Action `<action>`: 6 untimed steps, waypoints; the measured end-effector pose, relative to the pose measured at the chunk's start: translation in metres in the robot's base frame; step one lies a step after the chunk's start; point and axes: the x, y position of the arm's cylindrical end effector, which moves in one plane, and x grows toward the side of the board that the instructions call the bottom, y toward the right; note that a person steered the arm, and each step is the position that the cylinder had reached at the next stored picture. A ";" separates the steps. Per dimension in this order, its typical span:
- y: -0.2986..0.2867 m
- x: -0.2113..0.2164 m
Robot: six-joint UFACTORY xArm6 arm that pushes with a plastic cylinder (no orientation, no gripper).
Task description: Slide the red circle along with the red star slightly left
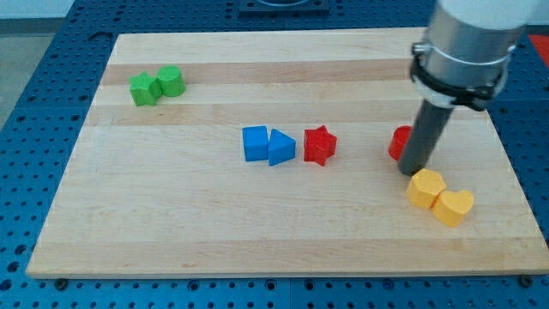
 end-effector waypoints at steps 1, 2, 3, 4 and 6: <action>0.010 0.000; 0.052 0.000; 0.082 -0.005; 0.083 -0.029; 0.026 -0.040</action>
